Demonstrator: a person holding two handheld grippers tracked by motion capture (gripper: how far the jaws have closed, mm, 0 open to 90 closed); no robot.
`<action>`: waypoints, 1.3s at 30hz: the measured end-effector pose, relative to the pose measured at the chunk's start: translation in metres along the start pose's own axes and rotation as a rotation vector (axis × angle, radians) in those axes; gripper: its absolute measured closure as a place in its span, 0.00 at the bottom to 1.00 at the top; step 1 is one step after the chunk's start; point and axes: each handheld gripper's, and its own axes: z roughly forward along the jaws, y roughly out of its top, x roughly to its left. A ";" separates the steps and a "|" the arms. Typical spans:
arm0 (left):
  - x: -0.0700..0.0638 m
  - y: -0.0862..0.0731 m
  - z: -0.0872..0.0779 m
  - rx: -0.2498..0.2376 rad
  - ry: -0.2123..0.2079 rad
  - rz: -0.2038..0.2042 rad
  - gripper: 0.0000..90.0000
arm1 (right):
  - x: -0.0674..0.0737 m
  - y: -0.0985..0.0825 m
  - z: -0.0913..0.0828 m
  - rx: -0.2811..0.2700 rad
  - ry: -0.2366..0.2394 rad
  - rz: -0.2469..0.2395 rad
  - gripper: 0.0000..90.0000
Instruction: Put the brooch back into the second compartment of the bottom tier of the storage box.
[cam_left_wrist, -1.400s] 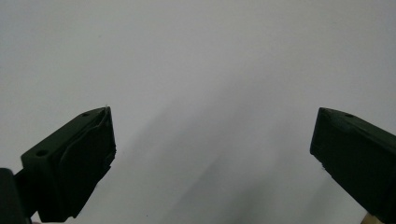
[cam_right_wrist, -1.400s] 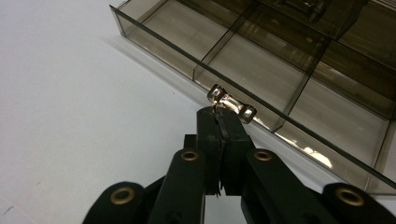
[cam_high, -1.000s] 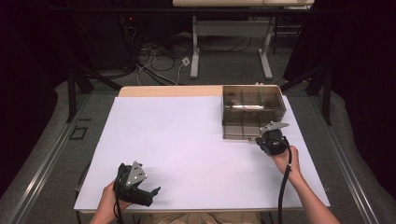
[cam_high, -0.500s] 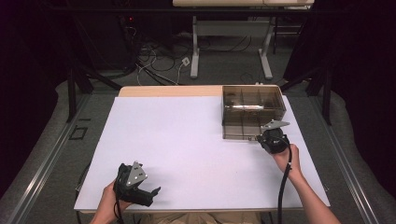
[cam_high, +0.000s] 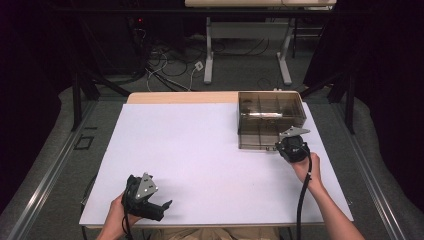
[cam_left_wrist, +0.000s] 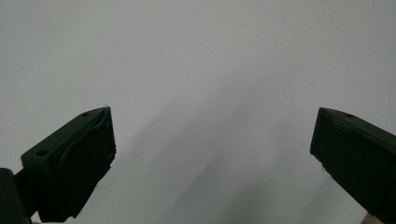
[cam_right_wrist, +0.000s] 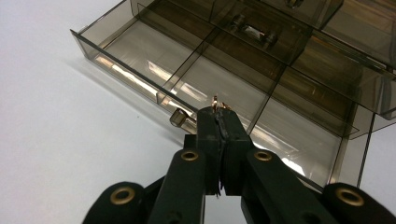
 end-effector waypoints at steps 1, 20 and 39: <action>0.000 0.000 0.000 0.000 -0.001 0.000 0.00 | 0.000 0.000 0.000 -0.002 -0.001 -0.003 0.99; 0.000 0.000 0.002 -0.004 0.002 0.003 0.00 | -0.005 0.002 0.008 -0.013 -0.021 -0.002 0.99; 0.000 0.000 0.002 -0.006 0.006 0.003 0.00 | -0.004 0.004 0.013 -0.027 -0.037 -0.011 0.99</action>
